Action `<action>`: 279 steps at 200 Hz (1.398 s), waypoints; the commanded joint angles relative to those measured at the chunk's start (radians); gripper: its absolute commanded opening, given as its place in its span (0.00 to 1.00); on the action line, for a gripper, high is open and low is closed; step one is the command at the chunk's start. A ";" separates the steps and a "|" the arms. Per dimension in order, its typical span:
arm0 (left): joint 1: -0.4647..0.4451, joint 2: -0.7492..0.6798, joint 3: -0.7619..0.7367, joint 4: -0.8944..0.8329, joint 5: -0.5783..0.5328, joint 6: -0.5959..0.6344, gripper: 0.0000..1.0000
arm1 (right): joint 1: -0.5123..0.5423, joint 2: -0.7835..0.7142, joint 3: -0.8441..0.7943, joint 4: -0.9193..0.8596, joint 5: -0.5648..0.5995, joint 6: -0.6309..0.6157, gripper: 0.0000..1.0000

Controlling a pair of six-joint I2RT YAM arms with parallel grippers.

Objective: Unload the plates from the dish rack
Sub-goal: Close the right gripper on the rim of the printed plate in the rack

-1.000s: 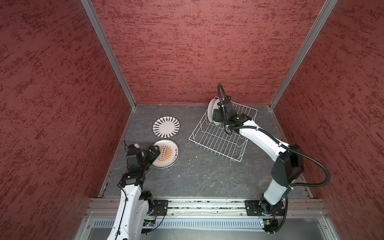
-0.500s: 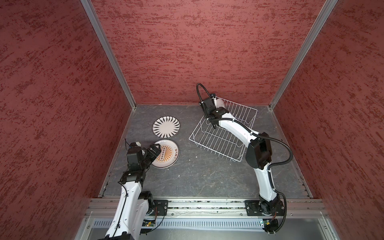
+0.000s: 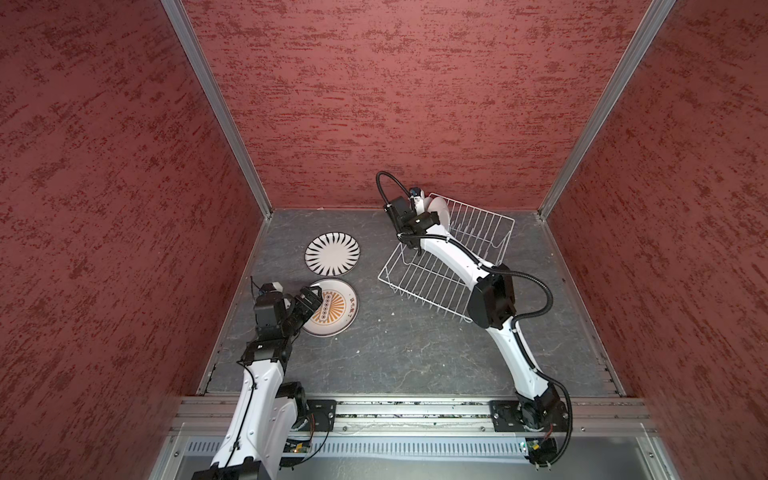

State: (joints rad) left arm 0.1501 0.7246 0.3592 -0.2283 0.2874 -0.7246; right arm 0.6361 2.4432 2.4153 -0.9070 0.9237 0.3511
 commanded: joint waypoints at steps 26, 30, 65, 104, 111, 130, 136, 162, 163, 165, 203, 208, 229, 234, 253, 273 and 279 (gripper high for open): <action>-0.006 -0.001 -0.014 0.024 0.011 0.002 0.99 | 0.003 0.019 0.032 0.016 0.040 -0.041 0.63; -0.006 -0.001 -0.013 0.023 0.010 0.002 0.99 | 0.004 0.021 0.033 0.026 0.038 -0.046 0.63; -0.006 -0.011 -0.008 0.009 0.008 0.007 0.99 | 0.002 0.041 0.035 0.066 0.069 -0.096 0.58; -0.006 -0.008 -0.012 0.012 0.009 0.004 0.99 | -0.010 0.059 0.035 0.066 0.090 -0.107 0.52; -0.006 -0.008 -0.012 0.012 0.009 0.005 0.99 | -0.010 0.061 0.034 0.068 0.092 -0.110 0.49; -0.006 -0.008 -0.012 0.012 0.007 0.005 0.99 | -0.013 0.065 0.034 0.074 0.099 -0.116 0.44; -0.006 -0.008 -0.011 0.012 0.008 0.005 0.99 | -0.013 0.065 0.034 0.078 0.100 -0.117 0.44; -0.006 -0.007 -0.008 0.010 0.008 0.007 0.99 | -0.017 0.071 0.034 0.085 0.128 -0.136 0.40; -0.006 -0.007 -0.008 0.010 0.008 0.008 0.99 | -0.018 0.071 0.034 0.085 0.128 -0.137 0.39; -0.006 -0.007 -0.009 0.010 0.007 0.007 0.99 | -0.018 0.071 0.034 0.085 0.130 -0.138 0.39; -0.006 -0.005 -0.011 0.015 0.009 0.004 0.99 | -0.021 0.070 0.034 0.088 0.158 -0.153 0.34; -0.005 -0.004 -0.010 0.016 0.011 0.004 0.99 | -0.021 0.068 0.034 0.090 0.161 -0.155 0.34; -0.005 -0.003 -0.008 0.015 0.010 0.005 0.99 | -0.021 0.059 0.034 0.092 0.169 -0.156 0.31; -0.006 -0.003 -0.008 0.015 0.010 0.006 0.99 | -0.020 0.056 0.035 0.092 0.170 -0.156 0.31; -0.005 -0.004 -0.006 0.018 0.010 0.004 0.99 | -0.021 0.050 0.031 0.091 0.176 -0.152 0.30; -0.004 -0.001 -0.004 0.021 0.012 0.002 0.99 | -0.022 0.049 0.025 0.080 0.185 -0.120 0.28; -0.006 -0.001 -0.004 0.021 0.012 0.002 1.00 | -0.024 0.048 0.019 0.081 0.182 -0.109 0.28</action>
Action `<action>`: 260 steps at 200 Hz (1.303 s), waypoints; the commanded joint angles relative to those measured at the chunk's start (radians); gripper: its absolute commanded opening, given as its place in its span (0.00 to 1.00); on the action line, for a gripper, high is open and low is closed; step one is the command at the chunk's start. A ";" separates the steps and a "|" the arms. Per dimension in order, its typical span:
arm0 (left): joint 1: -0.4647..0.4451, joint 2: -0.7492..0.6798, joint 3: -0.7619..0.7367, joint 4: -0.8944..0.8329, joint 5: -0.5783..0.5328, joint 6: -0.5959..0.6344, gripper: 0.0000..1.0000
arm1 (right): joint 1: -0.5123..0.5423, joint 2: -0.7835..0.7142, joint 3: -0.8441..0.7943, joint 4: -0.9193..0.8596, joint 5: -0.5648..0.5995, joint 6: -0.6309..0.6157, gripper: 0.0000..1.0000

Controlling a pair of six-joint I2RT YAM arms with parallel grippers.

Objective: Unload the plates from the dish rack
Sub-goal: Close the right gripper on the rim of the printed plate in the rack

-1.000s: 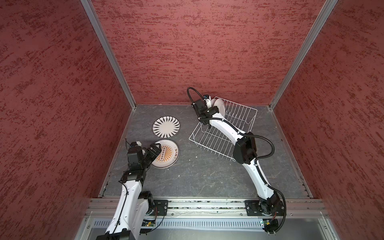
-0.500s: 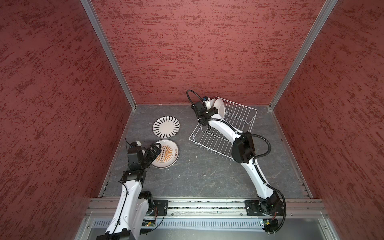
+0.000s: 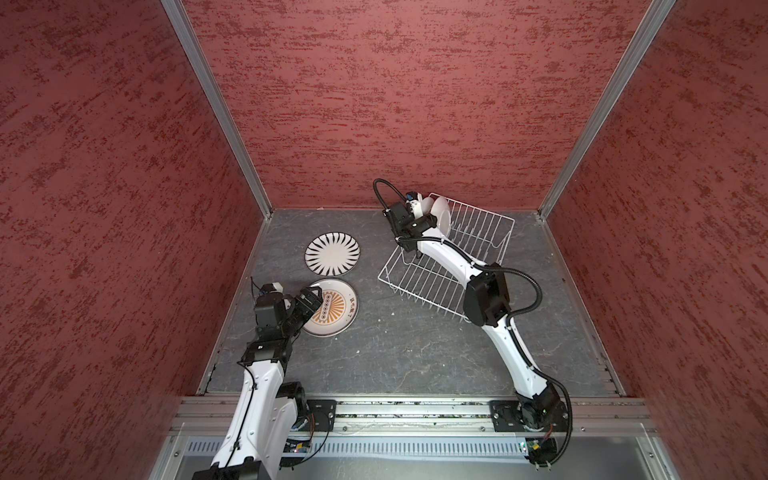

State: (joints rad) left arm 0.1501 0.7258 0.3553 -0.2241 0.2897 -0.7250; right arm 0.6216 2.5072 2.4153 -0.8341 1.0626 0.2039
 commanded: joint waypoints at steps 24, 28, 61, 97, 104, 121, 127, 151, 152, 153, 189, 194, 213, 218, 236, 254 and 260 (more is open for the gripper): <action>-0.005 -0.004 0.002 0.008 0.011 0.005 0.99 | -0.013 -0.016 -0.003 0.025 0.049 0.057 0.26; -0.004 -0.004 0.004 0.006 0.011 0.007 0.99 | -0.013 -0.016 -0.005 0.031 0.050 0.059 0.26; -0.004 -0.008 0.004 0.004 0.011 0.008 0.99 | -0.016 -0.016 -0.024 0.059 0.095 0.057 0.26; -0.004 -0.004 0.001 0.014 0.014 0.004 1.00 | -0.020 -0.029 -0.065 0.085 0.138 0.069 0.28; -0.004 -0.002 0.001 0.014 0.015 0.005 0.99 | -0.021 -0.033 -0.074 0.086 0.140 0.080 0.29; -0.004 -0.001 0.001 0.015 0.016 0.004 0.99 | -0.022 -0.048 -0.100 0.091 0.135 0.099 0.32; -0.004 -0.001 0.003 0.015 0.016 0.005 0.99 | -0.023 -0.052 -0.108 0.097 0.136 0.102 0.32; -0.004 0.003 0.007 0.014 0.017 0.007 0.99 | -0.028 -0.062 -0.142 0.130 0.134 0.095 0.29; -0.004 0.004 0.007 0.014 0.017 0.007 0.99 | -0.028 -0.062 -0.143 0.131 0.134 0.095 0.29; -0.004 0.002 0.007 0.014 0.017 0.008 0.99 | -0.028 -0.062 -0.144 0.132 0.134 0.095 0.29; -0.004 0.004 0.009 0.013 0.017 0.008 0.99 | -0.031 -0.083 -0.201 0.215 0.147 0.058 0.27; -0.004 0.004 0.007 0.013 0.017 0.007 0.99 | -0.031 -0.088 -0.210 0.227 0.146 0.050 0.27; -0.004 0.003 0.007 0.012 0.017 0.007 0.99 | -0.031 -0.103 -0.236 0.265 0.149 0.033 0.23; -0.004 0.002 0.006 0.011 0.017 0.007 0.99 | -0.031 -0.105 -0.241 0.269 0.150 0.031 0.22; -0.004 0.001 0.005 0.012 0.016 0.007 0.99 | -0.031 -0.108 -0.245 0.277 0.151 0.027 0.20; -0.004 0.002 0.004 0.013 0.017 0.007 0.99 | -0.031 -0.109 -0.245 0.276 0.149 0.028 0.16; -0.004 0.002 0.004 0.012 0.018 0.008 0.99 | -0.031 -0.111 -0.248 0.276 0.150 0.030 0.15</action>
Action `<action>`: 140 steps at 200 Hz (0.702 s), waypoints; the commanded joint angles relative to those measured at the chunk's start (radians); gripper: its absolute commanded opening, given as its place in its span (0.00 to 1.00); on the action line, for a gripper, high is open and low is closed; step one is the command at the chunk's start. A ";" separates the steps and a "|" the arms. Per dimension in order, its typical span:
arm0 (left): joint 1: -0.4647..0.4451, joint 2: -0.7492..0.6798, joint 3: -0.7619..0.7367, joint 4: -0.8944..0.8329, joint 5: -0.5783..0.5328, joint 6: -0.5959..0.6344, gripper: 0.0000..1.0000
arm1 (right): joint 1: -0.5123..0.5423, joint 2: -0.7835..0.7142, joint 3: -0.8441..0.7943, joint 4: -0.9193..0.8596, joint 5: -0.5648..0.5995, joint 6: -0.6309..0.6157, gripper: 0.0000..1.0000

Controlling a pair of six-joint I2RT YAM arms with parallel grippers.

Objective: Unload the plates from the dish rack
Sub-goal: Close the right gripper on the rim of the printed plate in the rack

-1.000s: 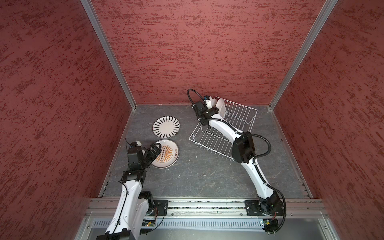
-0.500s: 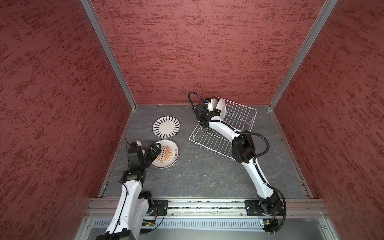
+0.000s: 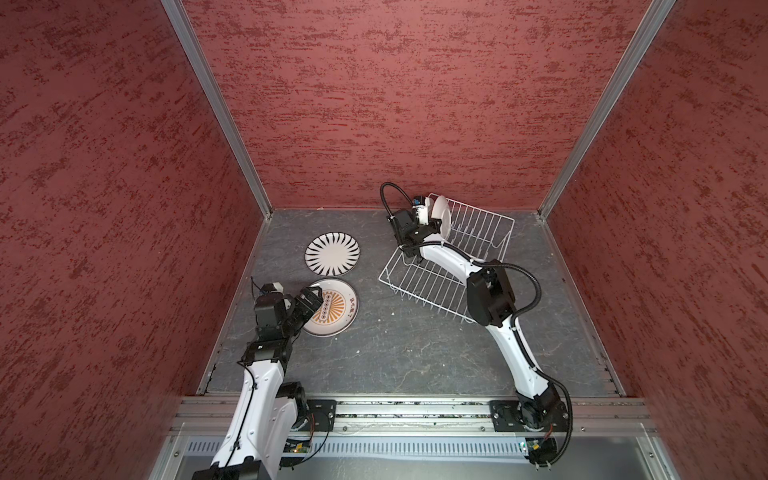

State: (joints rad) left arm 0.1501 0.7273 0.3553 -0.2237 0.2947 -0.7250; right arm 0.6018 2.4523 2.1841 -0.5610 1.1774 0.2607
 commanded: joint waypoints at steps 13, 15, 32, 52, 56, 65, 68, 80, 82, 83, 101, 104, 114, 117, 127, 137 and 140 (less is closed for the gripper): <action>-0.004 -0.001 0.004 0.012 0.012 0.008 0.99 | -0.012 -0.060 -0.030 0.012 0.039 -0.026 0.11; -0.004 0.000 0.004 0.012 0.012 0.007 0.99 | -0.011 -0.061 -0.033 0.014 0.039 -0.026 0.10; -0.005 0.000 0.007 0.011 0.013 0.009 0.99 | -0.011 -0.069 -0.053 0.032 0.046 -0.027 0.07; -0.003 0.001 0.010 0.007 0.013 0.012 0.99 | -0.011 -0.077 -0.068 0.046 0.060 -0.023 0.03; -0.003 0.001 0.010 0.007 0.012 0.011 1.00 | -0.011 -0.078 -0.072 0.050 0.063 -0.023 0.03; -0.003 0.001 0.010 0.009 0.012 0.010 0.99 | -0.011 -0.080 -0.080 0.058 0.072 -0.022 0.01; -0.003 0.001 0.010 0.009 0.012 0.010 0.99 | -0.011 -0.081 -0.081 0.060 0.076 -0.023 0.00; -0.004 0.003 0.008 0.010 0.012 0.009 0.99 | -0.011 -0.083 -0.087 0.065 0.087 -0.020 0.00; -0.004 0.002 0.008 0.010 0.012 0.009 0.99 | -0.011 -0.084 -0.090 0.067 0.088 -0.020 0.00; -0.004 0.002 0.008 0.010 0.012 0.009 0.99 | -0.011 -0.084 -0.091 0.068 0.089 -0.020 0.00; -0.004 0.003 0.007 0.010 0.016 0.010 0.99 | -0.011 -0.092 -0.101 0.071 0.096 -0.005 0.00; -0.005 0.001 0.007 0.009 0.016 0.009 0.99 | -0.011 -0.094 -0.103 0.073 0.098 -0.004 0.00; -0.004 0.001 0.008 0.008 0.015 0.011 0.99 | -0.011 -0.098 -0.110 0.085 0.104 -0.006 0.00; -0.004 0.001 0.007 0.009 0.014 0.011 0.99 | -0.011 -0.099 -0.114 0.089 0.106 -0.007 0.00; -0.004 0.002 0.008 0.007 0.014 0.011 0.99 | -0.011 -0.104 -0.116 0.095 0.107 -0.008 0.00; -0.004 0.000 0.008 0.007 0.014 0.011 0.99 | -0.010 -0.107 -0.117 0.096 0.114 -0.008 0.00; -0.004 0.000 0.008 0.007 0.014 0.011 0.99 | -0.010 -0.109 -0.118 0.097 0.116 -0.008 0.00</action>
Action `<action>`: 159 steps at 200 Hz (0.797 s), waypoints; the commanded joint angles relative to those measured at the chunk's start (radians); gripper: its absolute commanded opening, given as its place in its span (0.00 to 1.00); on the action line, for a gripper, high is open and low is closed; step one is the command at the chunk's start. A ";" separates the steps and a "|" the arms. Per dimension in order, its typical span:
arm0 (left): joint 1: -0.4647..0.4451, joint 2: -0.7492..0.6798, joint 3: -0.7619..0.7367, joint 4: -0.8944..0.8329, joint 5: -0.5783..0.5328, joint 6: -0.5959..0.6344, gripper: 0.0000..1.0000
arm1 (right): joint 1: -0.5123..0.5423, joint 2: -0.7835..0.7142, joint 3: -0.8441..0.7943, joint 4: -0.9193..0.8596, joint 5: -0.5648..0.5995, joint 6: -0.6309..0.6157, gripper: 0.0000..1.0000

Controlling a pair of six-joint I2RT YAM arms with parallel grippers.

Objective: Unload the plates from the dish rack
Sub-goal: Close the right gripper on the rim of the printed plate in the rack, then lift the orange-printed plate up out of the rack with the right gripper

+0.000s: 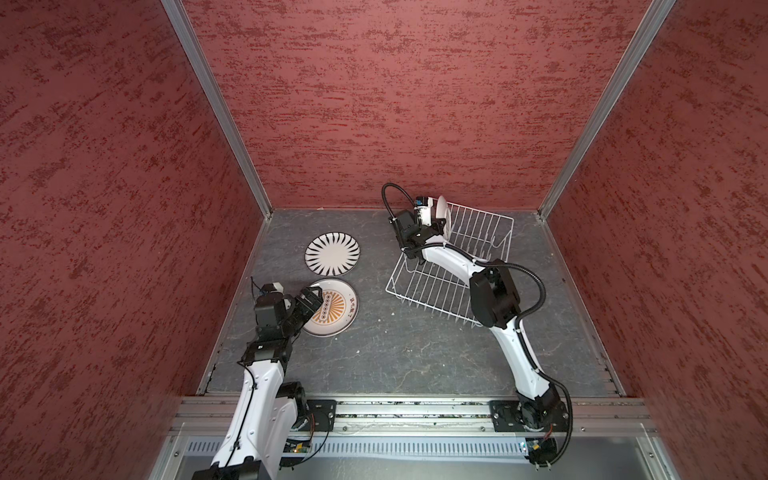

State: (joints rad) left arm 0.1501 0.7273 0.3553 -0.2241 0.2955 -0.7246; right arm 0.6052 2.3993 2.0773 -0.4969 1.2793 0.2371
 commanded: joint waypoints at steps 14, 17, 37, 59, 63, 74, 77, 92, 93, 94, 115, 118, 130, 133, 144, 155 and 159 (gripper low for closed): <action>-0.004 0.001 0.008 0.009 0.013 0.009 0.99 | -0.012 -0.069 -0.026 0.062 0.035 0.009 0.00; -0.004 0.001 0.007 0.009 0.013 0.009 0.99 | -0.012 -0.072 -0.032 0.075 0.039 0.005 0.00; -0.004 0.001 0.006 0.012 0.015 0.007 0.99 | -0.007 -0.093 -0.063 0.135 0.072 -0.006 0.00; -0.004 -0.003 0.006 0.008 0.016 0.009 1.00 | 0.000 -0.110 -0.095 0.217 0.099 -0.046 0.00; -0.003 -0.004 0.006 0.008 0.016 0.011 0.99 | 0.001 -0.113 -0.103 0.237 0.103 -0.056 0.00; -0.003 -0.006 0.006 0.004 0.017 0.011 0.99 | 0.004 -0.122 -0.123 0.289 0.113 -0.081 0.00; -0.003 -0.007 0.007 0.003 0.017 0.014 0.99 | 0.005 -0.125 -0.130 0.300 0.116 -0.085 0.00; -0.003 -0.010 0.006 0.001 0.016 0.015 1.00 | 0.010 -0.142 -0.162 0.362 0.125 -0.112 0.00; -0.003 -0.009 0.006 0.002 0.016 0.015 0.99 | 0.010 -0.143 -0.165 0.369 0.127 -0.116 0.00; -0.004 -0.010 0.006 0.001 0.016 0.015 0.99 | 0.011 -0.144 -0.168 0.375 0.129 -0.119 0.00; -0.004 -0.009 0.003 0.001 0.017 0.014 0.99 | 0.019 -0.175 -0.242 0.599 0.141 -0.261 0.00; -0.003 -0.010 0.004 0.001 0.017 0.014 0.99 | 0.020 -0.179 -0.253 0.637 0.143 -0.291 0.00; -0.003 -0.011 0.007 0.001 0.019 0.014 1.00 | 0.027 -0.188 -0.291 0.817 0.154 -0.432 0.00; -0.003 -0.010 0.007 0.002 0.019 0.013 0.99 | 0.028 -0.189 -0.301 0.863 0.157 -0.467 0.00; -0.003 -0.011 0.008 0.001 0.019 0.013 0.99 | 0.031 -0.188 -0.326 1.057 0.166 -0.629 0.00; -0.002 -0.011 0.009 0.000 0.021 0.014 0.99 | 0.036 -0.178 -0.336 1.216 0.175 -0.773 0.00; -0.001 -0.010 0.008 0.000 0.021 0.013 0.99 | 0.036 -0.174 -0.334 1.267 0.177 -0.811 0.00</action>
State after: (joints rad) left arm 0.1501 0.7258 0.3553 -0.2245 0.3103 -0.7246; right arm 0.6315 2.2753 1.7466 0.2523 1.3838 -0.2108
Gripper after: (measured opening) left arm 0.994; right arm 0.089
